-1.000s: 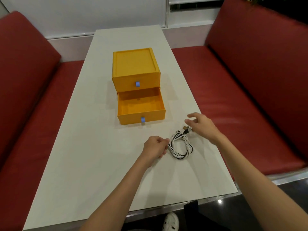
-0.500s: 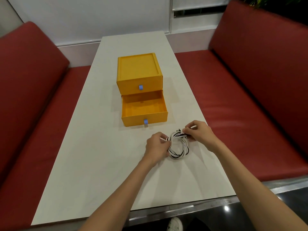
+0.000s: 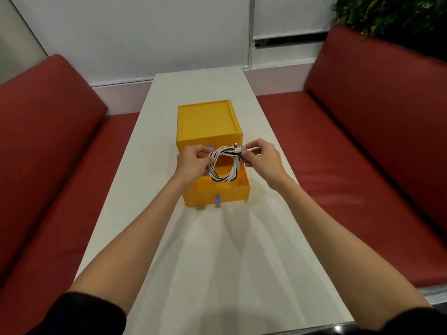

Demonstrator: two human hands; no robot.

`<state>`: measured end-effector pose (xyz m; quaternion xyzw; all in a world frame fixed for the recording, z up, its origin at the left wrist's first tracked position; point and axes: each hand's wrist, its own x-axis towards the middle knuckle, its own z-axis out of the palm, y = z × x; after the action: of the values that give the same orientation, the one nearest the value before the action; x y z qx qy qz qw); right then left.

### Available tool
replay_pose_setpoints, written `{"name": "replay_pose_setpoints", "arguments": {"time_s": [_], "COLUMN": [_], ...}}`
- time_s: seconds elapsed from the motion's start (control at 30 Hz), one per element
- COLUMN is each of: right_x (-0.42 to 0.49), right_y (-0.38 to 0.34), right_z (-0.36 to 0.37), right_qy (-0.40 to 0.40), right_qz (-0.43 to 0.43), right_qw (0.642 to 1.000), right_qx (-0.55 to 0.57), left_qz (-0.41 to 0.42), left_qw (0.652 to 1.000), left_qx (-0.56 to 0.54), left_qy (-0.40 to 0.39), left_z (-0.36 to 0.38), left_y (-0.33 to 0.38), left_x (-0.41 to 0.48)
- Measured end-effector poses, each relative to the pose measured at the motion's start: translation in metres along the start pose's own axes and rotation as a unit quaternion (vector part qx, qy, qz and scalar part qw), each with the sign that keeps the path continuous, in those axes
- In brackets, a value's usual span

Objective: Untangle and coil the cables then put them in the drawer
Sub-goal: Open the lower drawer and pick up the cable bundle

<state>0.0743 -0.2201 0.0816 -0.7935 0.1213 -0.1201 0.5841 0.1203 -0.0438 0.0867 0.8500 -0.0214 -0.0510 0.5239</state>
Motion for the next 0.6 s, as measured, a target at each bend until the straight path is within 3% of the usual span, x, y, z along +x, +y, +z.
{"name": "replay_pose_setpoints", "arguments": {"time_s": [0.23,0.37,0.6], "right_x": [0.023,0.029,0.037], "right_y": [0.025,0.027,0.033], "right_z": [0.038,0.054,0.068], "right_qy": [-0.016,-0.064,-0.127], "right_qz": [0.033,0.032,0.046], "right_qw": [0.991,0.970,0.944], "right_qx": [-0.126,-0.231,-0.301], "left_qz": [-0.058,-0.079,-0.111], "left_qw": [0.998,0.990,0.973], "left_qx": [0.036,0.120,0.204], "left_qy": [0.015,0.013,-0.006], "left_z": [0.010,0.016,0.022], "left_y": [-0.039,-0.060,-0.073], "left_x": [0.027,0.038,0.041]}}
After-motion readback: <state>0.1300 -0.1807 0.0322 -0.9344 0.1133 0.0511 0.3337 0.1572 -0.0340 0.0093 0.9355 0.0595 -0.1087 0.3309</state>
